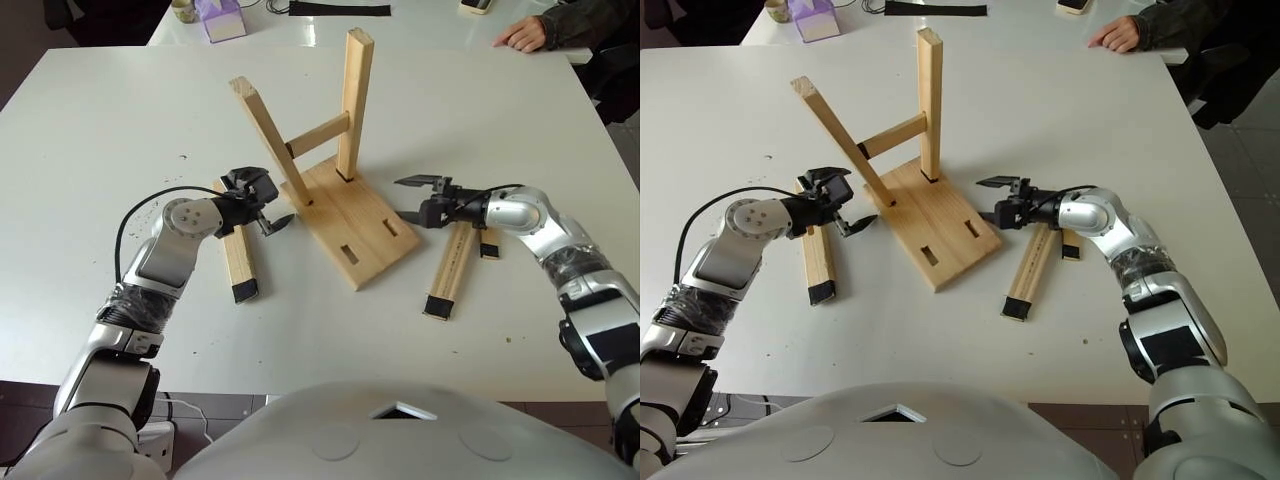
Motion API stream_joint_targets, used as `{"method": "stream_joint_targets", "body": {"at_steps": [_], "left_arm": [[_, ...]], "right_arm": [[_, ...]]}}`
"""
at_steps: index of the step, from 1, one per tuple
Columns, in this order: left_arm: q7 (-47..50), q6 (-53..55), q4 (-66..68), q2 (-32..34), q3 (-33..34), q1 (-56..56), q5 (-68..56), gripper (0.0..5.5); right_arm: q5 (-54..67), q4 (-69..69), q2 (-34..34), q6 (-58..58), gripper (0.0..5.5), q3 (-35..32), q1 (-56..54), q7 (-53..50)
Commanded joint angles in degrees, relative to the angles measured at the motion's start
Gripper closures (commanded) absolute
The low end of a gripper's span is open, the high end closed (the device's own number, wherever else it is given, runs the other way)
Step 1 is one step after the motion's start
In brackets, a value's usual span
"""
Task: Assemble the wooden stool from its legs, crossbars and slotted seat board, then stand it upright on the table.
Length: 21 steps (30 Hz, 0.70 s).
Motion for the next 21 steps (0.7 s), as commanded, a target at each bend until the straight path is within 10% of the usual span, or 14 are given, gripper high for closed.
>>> {"method": "stream_joint_targets", "body": {"at_steps": [1, 13, 21], "left_arm": [[0.18, 1.03, 2.57, -0.53, -1.74, 2.59, 2.38, 0.1], [2.09, -0.25, 2.36, -3.75, -1.55, 3.42, 1.62, 0.1], [1.61, 3.96, -11.21, 3.5, 8.39, 14.31, -1.96, 0.1]], "right_arm": [[3.85, -11.24, -0.34, 5.03, 2.28, 1.14, 4.75, 5.36], [6.65, -25.46, -1.47, 17.66, 2.28, -5.26, 10.52, 5.08], [30.26, -56.86, -6.19, 49.74, 2.28, -27.02, 27.93, 1.21]]}}
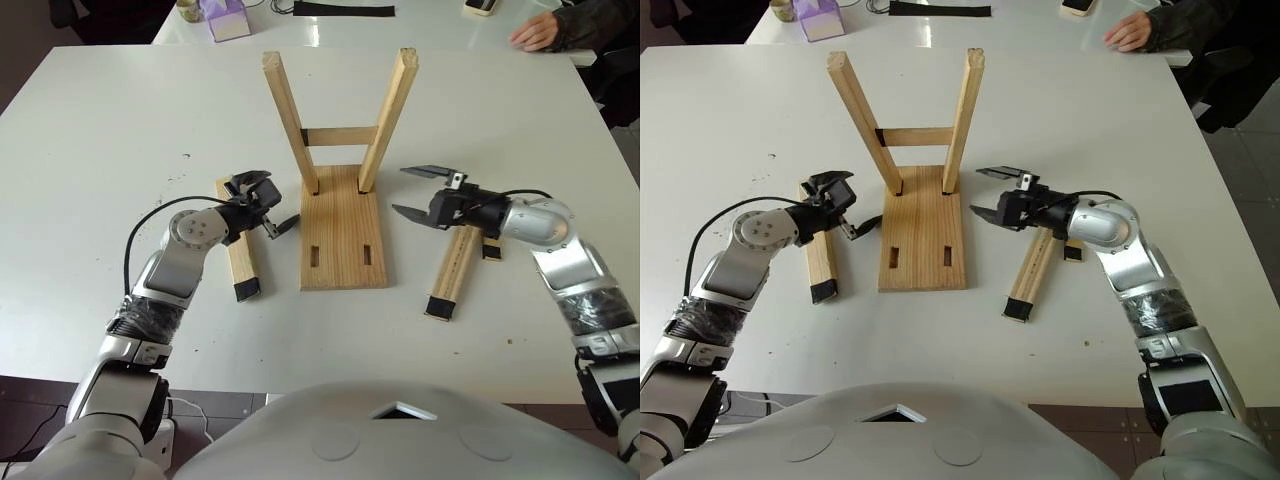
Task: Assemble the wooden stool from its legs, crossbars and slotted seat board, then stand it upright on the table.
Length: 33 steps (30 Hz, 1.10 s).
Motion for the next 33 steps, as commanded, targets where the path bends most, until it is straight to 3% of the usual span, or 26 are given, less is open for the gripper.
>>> {"method": "stream_joint_targets", "body": {"at_steps": [1, 5, 10, 14, 22, 33], "left_arm": [[-3.5, 7.6, -11.53, 6.09, 6.97, 10.59, -4.03, 0.1], [-7.17, 18.46, -31.97, 5.06, 10.69, 13.81, -17.29, 0.1], [-3.63, 26.25, -39.15, -1.3, 2.91, 4.76, -20.49, 0.1], [-2.67, 25.88, -35.12, -3.88, -4.93, -1.33, -16.55, 0.1], [-3.88, 14.54, -17.79, -11.87, -20.01, -9.44, -6.77, 0.1], [-3.69, 7.94, -8.67, -21.5, -27.58, -12.8, -0.4, 0.1]], "right_arm": [[16.3, -20.86, -2.87, 22.95, 2.28, -13.87, 12.76, -2.75], [24.33, -27.62, -5.58, 35.24, 2.28, -24.97, 24.89, -1.06], [21.62, -23.13, -11.21, 36.89, 2.28, -25.63, 27.38, 4.9], [19.73, -23.51, -12.68, 36.48, 2.28, -24.16, 29.78, 7.08], [11.1, -23.38, -13.51, 32.73, 2.28, -20.36, 34.72, 7.07], [3.3, -21.37, -10.62, 32.65, 2.28, -10.57, 30.94, 3.29]]}}
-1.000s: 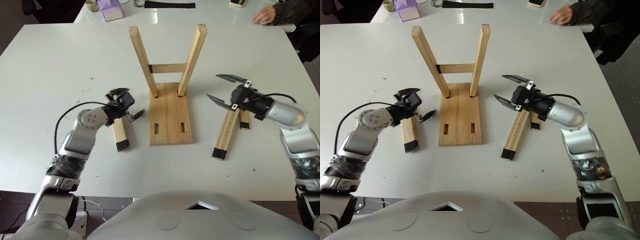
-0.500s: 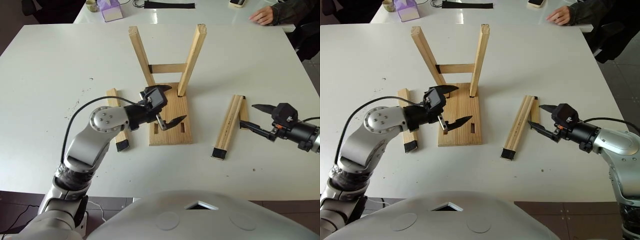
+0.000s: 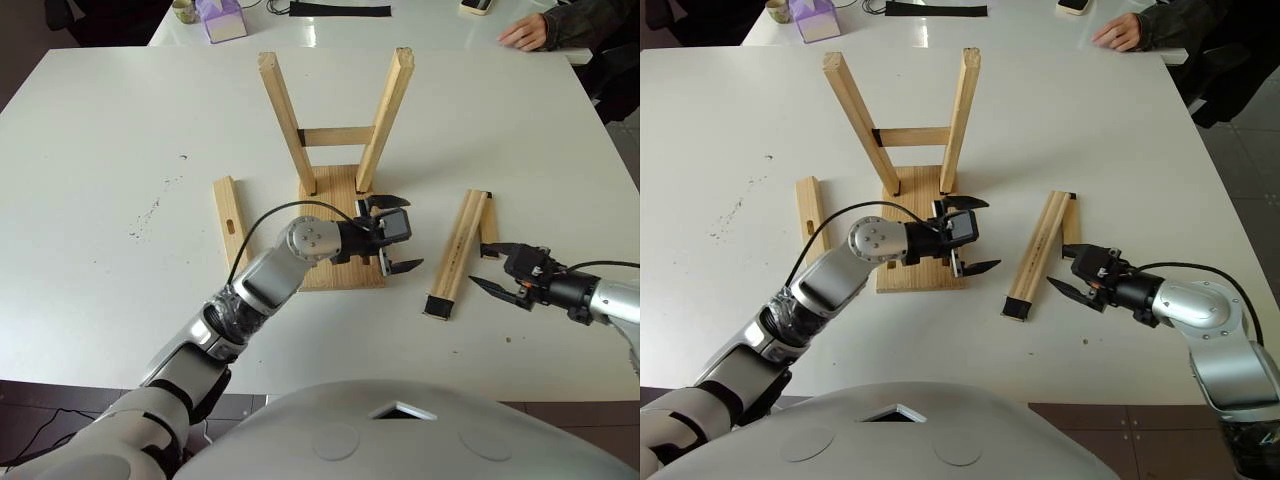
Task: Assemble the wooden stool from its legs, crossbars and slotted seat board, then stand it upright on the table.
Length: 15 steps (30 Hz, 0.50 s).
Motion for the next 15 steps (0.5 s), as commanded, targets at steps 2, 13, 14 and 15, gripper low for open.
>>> {"method": "stream_joint_targets", "body": {"at_steps": [2, 13, 14, 15], "left_arm": [[0.22, -1.08, 1.14, -2.6, -1.02, -1.26, 2.02, 0.1], [1.13, -5.79, 8.79, -2.62, -1.73, 1.54, 5.44, 0.1], [1.39, -6.35, 9.75, -2.68, -1.5, 1.41, 5.72, 0.1], [1.74, -6.82, 10.63, -2.79, -1.21, 1.26, 5.95, 0.1]], "right_arm": [[-3.15, 1.65, 1.28, -0.14, 2.28, 3.06, -1.24, -1.88], [-3.51, 2.22, 4.26, 1.52, 2.28, 4.55, -4.52, -3.31], [-3.78, 2.57, 4.36, 1.32, 2.28, 4.83, -4.44, -3.41], [-4.0, 2.93, 4.47, 1.22, 2.28, 5.13, -4.39, -3.49]]}}
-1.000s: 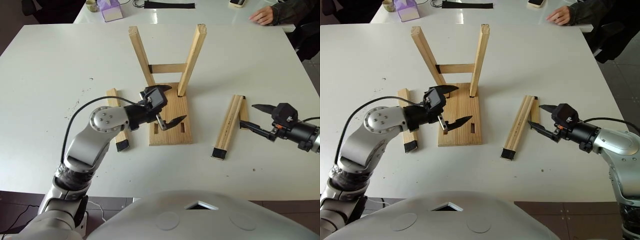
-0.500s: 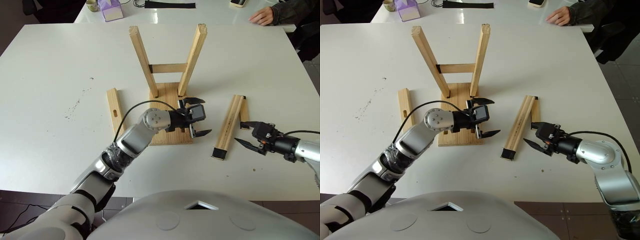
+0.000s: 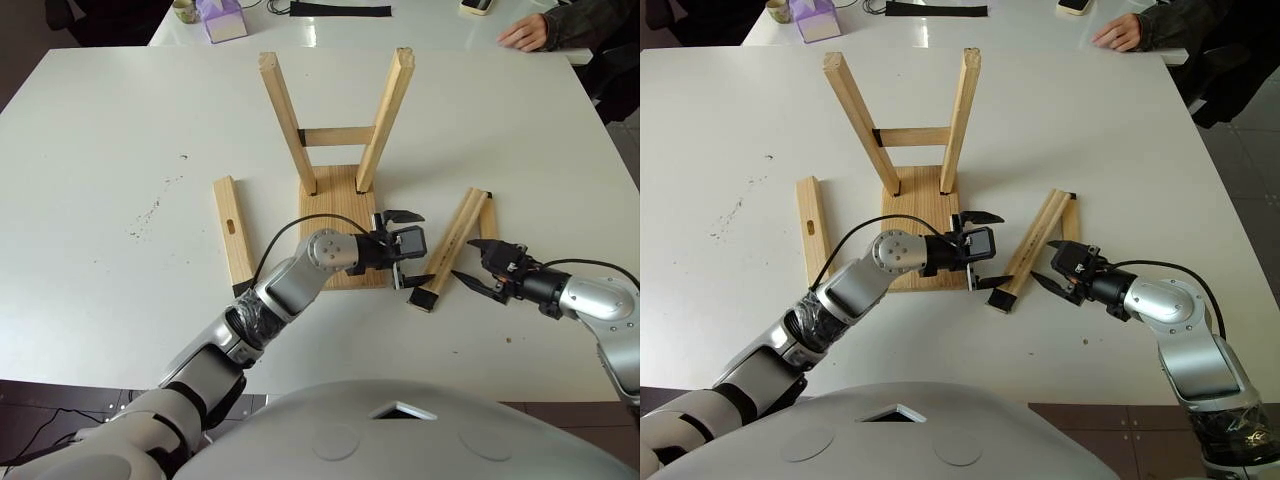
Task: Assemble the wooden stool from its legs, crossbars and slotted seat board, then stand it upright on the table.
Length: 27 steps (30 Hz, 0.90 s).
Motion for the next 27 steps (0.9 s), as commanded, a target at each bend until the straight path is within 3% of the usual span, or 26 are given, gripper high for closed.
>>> {"method": "stream_joint_targets", "body": {"at_steps": [1, 8, 16, 27], "left_arm": [[1.53, -1.11, 4.34, 0.22, 1.14, -0.02, 2.23, 0.1], [1.6, -2.05, 5.49, 0.38, 3.24, 0.7, 1.83, 0.1], [1.46, -2.82, 7.03, 0.36, 3.95, 1.02, 2.68, 0.1], [0.26, 2.97, -5.55, 3.13, 8.68, -0.36, 1.91, 0.1]], "right_arm": [[-1.16, 1.7, 0.33, -0.14, 2.28, 1.45, -0.26, -0.4], [-1.18, 2.78, 2.95, 0.23, 2.28, 4.67, -2.59, -1.6], [6.97, -3.76, 7.82, 3.59, 2.28, 1.6, -6.88, -2.3], [3.8, -1.9, 5.13, 2.82, 2.28, -0.36, -8.61, -4.18]]}}
